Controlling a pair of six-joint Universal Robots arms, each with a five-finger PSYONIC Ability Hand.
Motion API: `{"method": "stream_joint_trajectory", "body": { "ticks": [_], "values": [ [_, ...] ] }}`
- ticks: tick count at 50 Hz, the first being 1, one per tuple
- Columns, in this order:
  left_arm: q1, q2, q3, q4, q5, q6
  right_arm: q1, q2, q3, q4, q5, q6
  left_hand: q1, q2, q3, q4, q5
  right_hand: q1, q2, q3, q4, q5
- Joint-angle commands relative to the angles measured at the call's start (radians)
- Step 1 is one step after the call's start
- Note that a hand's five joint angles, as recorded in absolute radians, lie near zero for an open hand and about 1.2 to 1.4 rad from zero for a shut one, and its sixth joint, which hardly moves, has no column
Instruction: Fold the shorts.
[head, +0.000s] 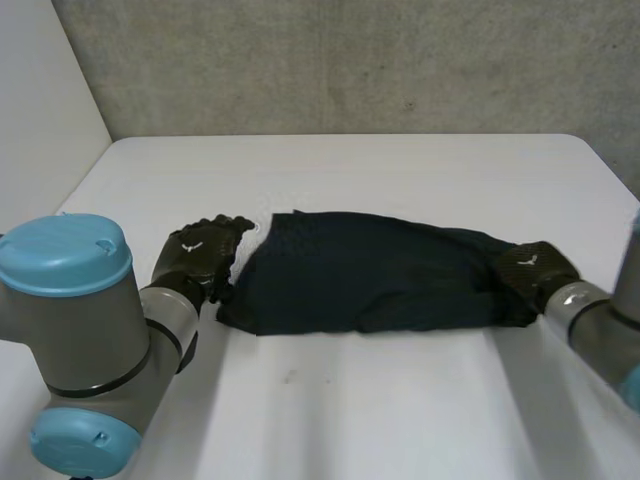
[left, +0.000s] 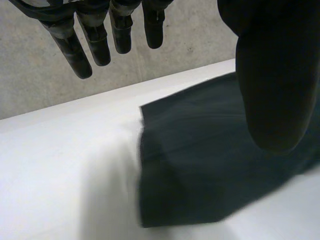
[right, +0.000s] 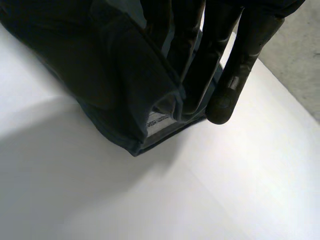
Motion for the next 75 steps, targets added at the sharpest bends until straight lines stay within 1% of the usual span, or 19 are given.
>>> {"method": "stream_joint_trajectory", "body": {
  "ticks": [1,6,8,13,14,19,20,21,23,25,28,36,40,48,55,59,64,67,75],
  "values": [
    [0.001,0.040,-0.007,-0.001,0.000,0.000,-0.082,-0.087,-0.008,0.069,0.114,-0.393,0.002,-0.006,-0.018,-0.009,-0.025,0.568,0.230,0.225,0.207,0.278],
    [0.001,0.049,-0.008,-0.001,0.000,0.000,0.025,-0.098,-0.094,0.066,0.129,-0.553,0.002,-0.006,-0.018,-0.009,-0.025,0.568,0.230,0.225,0.207,0.278],
    [0.001,0.055,-0.008,-0.001,-0.002,0.000,0.132,-0.094,-0.154,0.064,0.100,-0.584,0.002,-0.006,-0.018,-0.009,-0.025,0.568,0.230,0.225,0.207,0.278],
    [0.002,0.073,0.006,0.002,-0.002,0.001,0.337,-0.013,-0.276,0.064,-0.015,-0.587,0.002,-0.006,-0.018,-0.009,-0.025,0.568,0.230,0.225,0.207,0.278],
    [0.002,0.076,0.009,0.003,-0.002,0.001,0.401,0.032,-0.313,0.072,-0.068,-0.585,0.002,-0.006,-0.018,-0.009,-0.025,0.568,0.230,0.225,0.207,0.278],
    [0.019,0.102,0.039,0.010,-0.003,0.003,0.527,0.132,-0.338,0.076,-0.184,-0.572,0.002,-0.006,-0.018,-0.009,-0.025,0.568,0.230,0.225,0.207,0.278],
    [0.022,0.104,0.050,0.010,-0.003,0.003,0.536,0.149,-0.336,0.075,-0.194,-0.570,0.002,-0.006,-0.018,-0.009,-0.025,0.496,0.159,0.153,0.135,0.206],
    [0.024,0.104,0.056,0.010,-0.003,0.003,0.544,0.175,-0.332,0.075,-0.204,-0.553,0.002,-0.006,-0.018,-0.009,-0.025,0.083,-0.255,-0.260,-0.279,-0.207],
    [0.031,0.104,0.084,0.003,-0.003,0.004,0.544,0.187,-0.330,0.073,-0.207,-0.521,0.002,-0.006,-0.018,-0.009,-0.025,-0.348,-0.686,-0.691,-0.710,-0.638],
    [0.036,0.102,0.107,0.000,-0.003,0.004,0.545,0.186,-0.329,0.069,-0.214,-0.423,0.002,-0.006,-0.018,-0.009,-0.025,-0.549,-0.887,-0.892,-0.910,-0.839],
    [0.041,0.092,0.156,0.002,-0.002,0.009,0.535,0.179,-0.332,0.064,-0.219,-0.278,-0.007,-0.014,-0.026,-0.018,-0.034,-0.593,-0.931,-0.937,-0.955,-0.884],
    [0.012,-0.029,0.326,0.005,0.012,0.110,0.345,-0.027,-0.290,-0.039,-0.173,0.406,0.002,-0.006,-0.018,-0.009,-0.025,-0.654,-0.991,-0.997,-1.015,-0.944],
    [-0.073,-0.147,0.415,0.002,0.026,0.131,0.274,-0.035,-0.284,-0.014,-0.107,0.540,0.005,-0.003,-0.015,-0.006,-0.022,-0.654,-0.991,-0.997,-1.015,-0.944],
    [-0.168,-0.399,0.506,-0.059,0.083,0.135,0.233,0.089,-0.269,0.023,-0.044,0.417,0.032,0.024,0.012,0.020,0.004,-0.654,-0.991,-0.997,-1.015,-0.944],
    [-0.171,-0.497,0.526,-0.104,0.051,0.139,0.223,0.207,-0.283,0.021,-0.029,0.324,0.076,0.068,0.056,0.065,0.048,-0.654,-0.991,-0.997,-1.015,-0.944],
    [-0.168,-0.520,0.541,-0.164,0.029,0.190,0.223,0.228,-0.292,0.030,-0.006,0.289,0.073,0.065,0.053,0.062,0.045,-0.654,-0.991,-0.997,-1.015,-0.944],
    [-0.168,-0.493,0.535,-0.188,0.012,0.263,0.231,0.198,-0.319,0.102,0.014,0.193,0.061,0.053,0.041,0.050,0.034,-0.654,-0.991,-0.997,-1.015,-0.944],
    [-0.151,-0.393,0.533,-0.190,-0.003,0.266,0.229,0.137,-0.336,0.135,0.008,0.175,0.055,0.047,0.035,0.044,0.028,-0.654,-0.991,-0.997,-1.015,-0.944],
    [-0.087,-0.082,0.524,-0.201,-0.005,0.221,0.226,-0.057,-0.422,0.118,0.062,0.303,0.049,0.041,0.029,0.038,0.022,-0.654,-0.991,-0.997,-1.015,-0.944]
  ]
}}
